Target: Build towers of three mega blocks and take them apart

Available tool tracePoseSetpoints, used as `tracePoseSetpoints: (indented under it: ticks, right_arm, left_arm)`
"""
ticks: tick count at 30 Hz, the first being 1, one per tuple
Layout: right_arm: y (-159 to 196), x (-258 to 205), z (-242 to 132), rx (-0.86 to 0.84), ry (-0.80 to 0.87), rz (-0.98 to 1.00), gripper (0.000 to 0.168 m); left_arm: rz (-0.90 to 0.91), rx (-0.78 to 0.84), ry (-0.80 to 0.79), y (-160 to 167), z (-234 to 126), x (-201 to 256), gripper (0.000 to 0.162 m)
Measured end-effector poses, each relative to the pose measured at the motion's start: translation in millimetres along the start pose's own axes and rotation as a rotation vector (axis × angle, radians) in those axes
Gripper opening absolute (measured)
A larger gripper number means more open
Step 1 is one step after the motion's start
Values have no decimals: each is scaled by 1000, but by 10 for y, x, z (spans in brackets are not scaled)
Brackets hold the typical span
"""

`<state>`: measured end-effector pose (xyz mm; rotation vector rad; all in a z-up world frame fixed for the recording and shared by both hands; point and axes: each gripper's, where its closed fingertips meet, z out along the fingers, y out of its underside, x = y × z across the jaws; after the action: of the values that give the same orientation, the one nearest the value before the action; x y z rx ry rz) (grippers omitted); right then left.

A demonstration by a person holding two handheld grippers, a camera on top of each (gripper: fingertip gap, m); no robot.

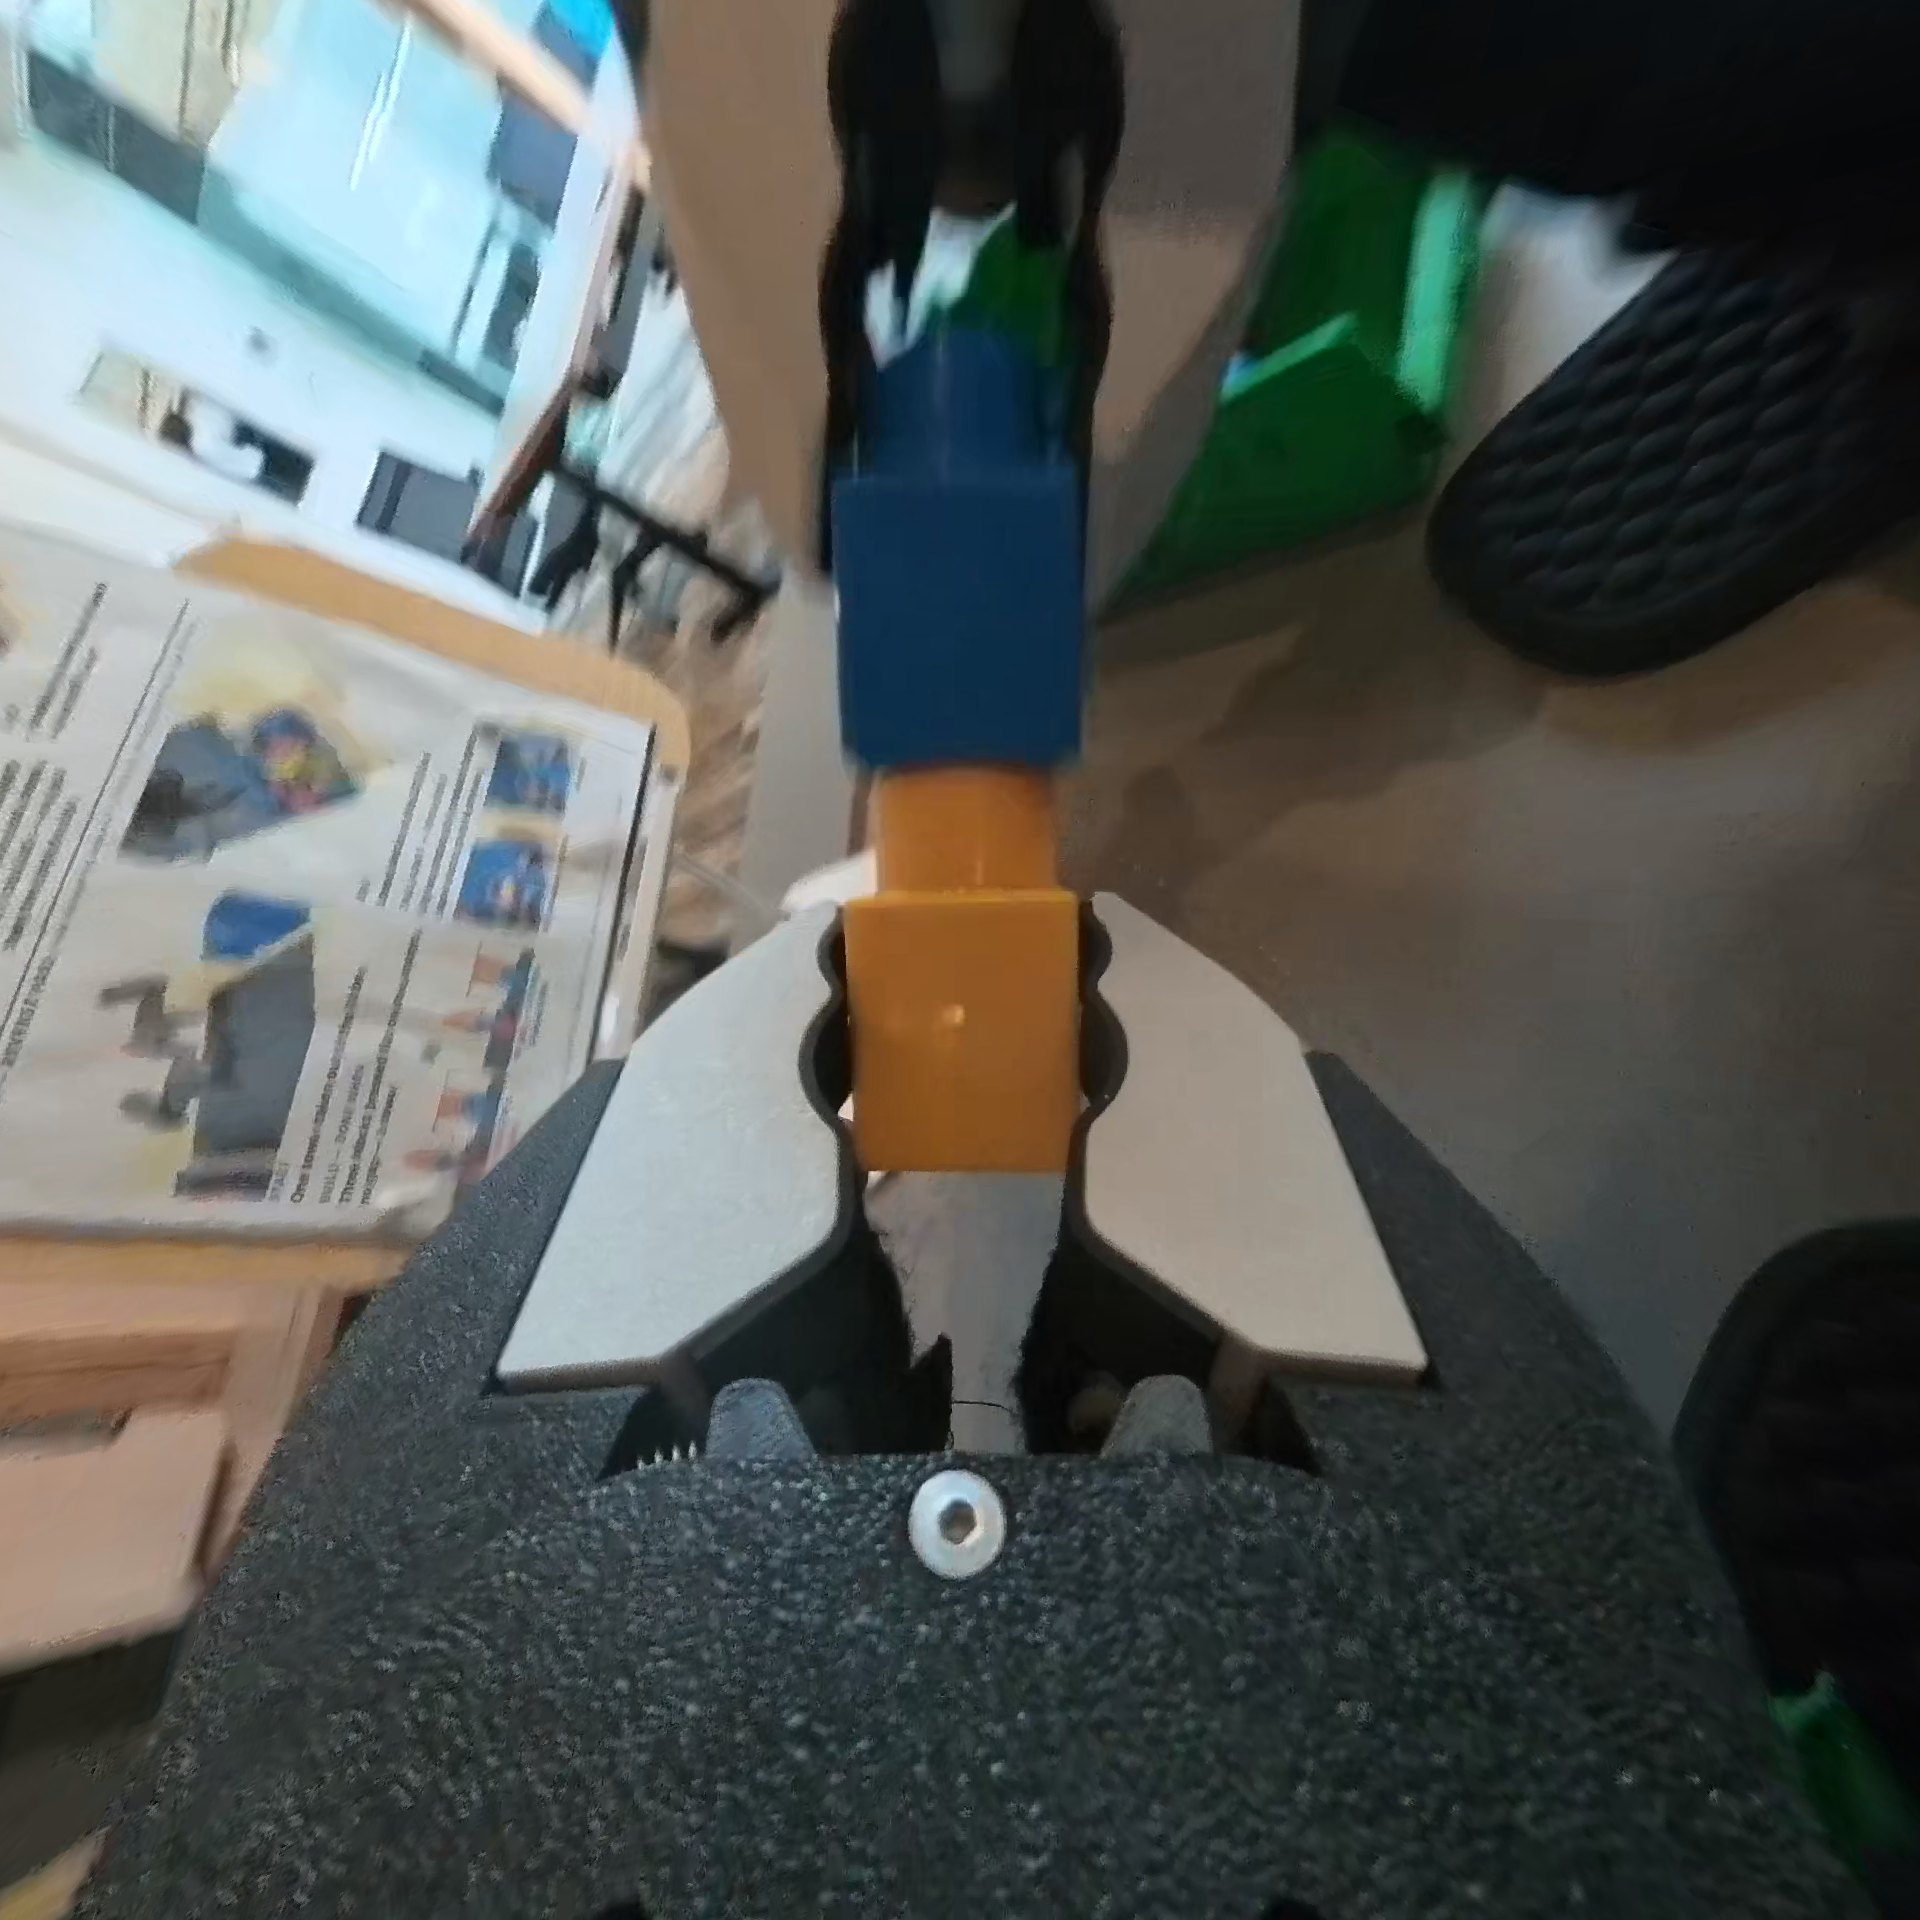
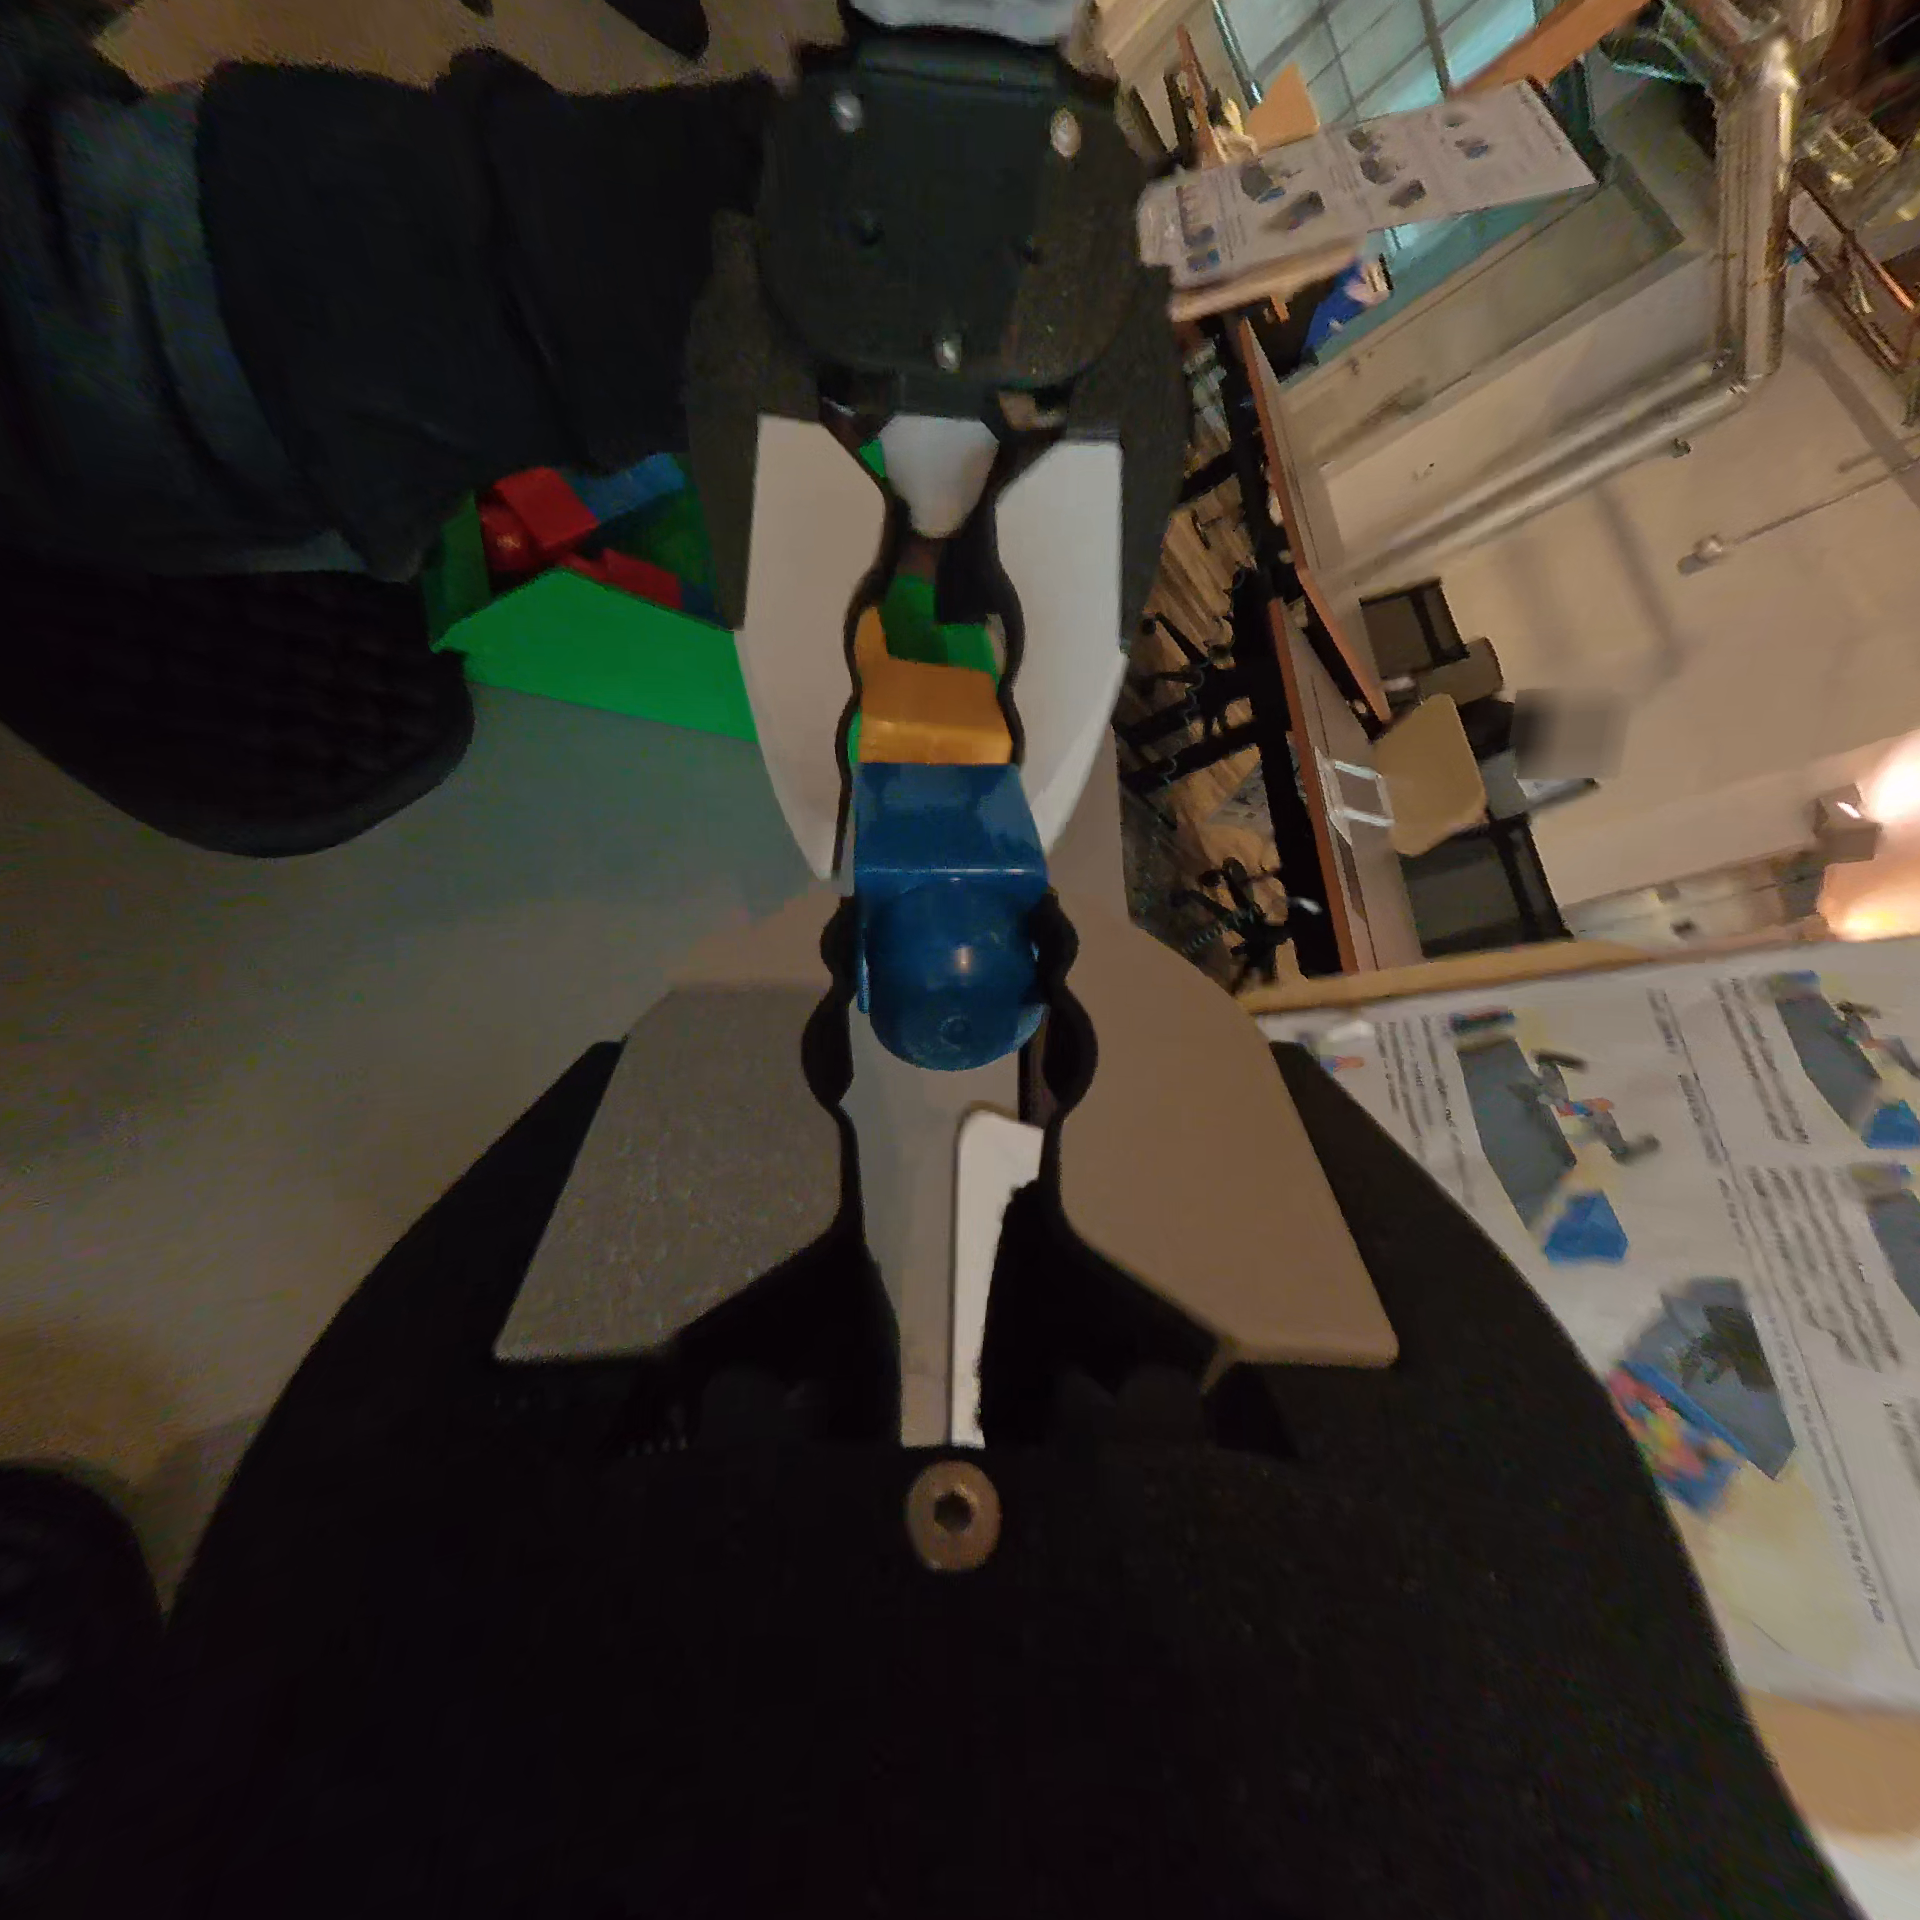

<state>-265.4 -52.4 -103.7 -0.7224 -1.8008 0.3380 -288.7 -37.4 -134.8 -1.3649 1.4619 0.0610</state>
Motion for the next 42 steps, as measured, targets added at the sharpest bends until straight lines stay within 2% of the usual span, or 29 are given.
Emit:
tracePoseSetpoints:
  ticks: [2,4,7,14,19,25,29,37,42]
  right_arm:
    - [88,87,-190,-49,49,18,33]
    - [187,96,-419,-92,54,55,33]
    - [565,37,-805,-324,60,89,33]
    - [1477,-510,-1718,-880,-98,314,33]
    - [2115,-981,-2023,-1125,-226,484,34]
    - [2831,-1396,-2014,-1251,-314,652,34]
    - [3079,-1553,-1990,-1303,-368,701,34]
    - [3218,-1548,-1967,-1349,-402,689,34]
    - [3083,-1371,-2012,-1338,-332,700,45]
  left_arm:
    - [-20,-77,-52,214,-69,-91,40]
    - [-86,0,-54,217,-173,-131,40]
    - [-97,26,-84,230,-288,-171,40]
    - [-72,10,-100,213,-325,-163,40]
    - [-60,12,-105,191,-321,-162,40]
    - [-51,-14,-114,218,-316,-167,40]
    - [-51,-21,-113,235,-307,-169,40]
    - [-50,-28,-106,254,-295,-161,40]
    - [-55,-22,-96,250,-289,-149,40]
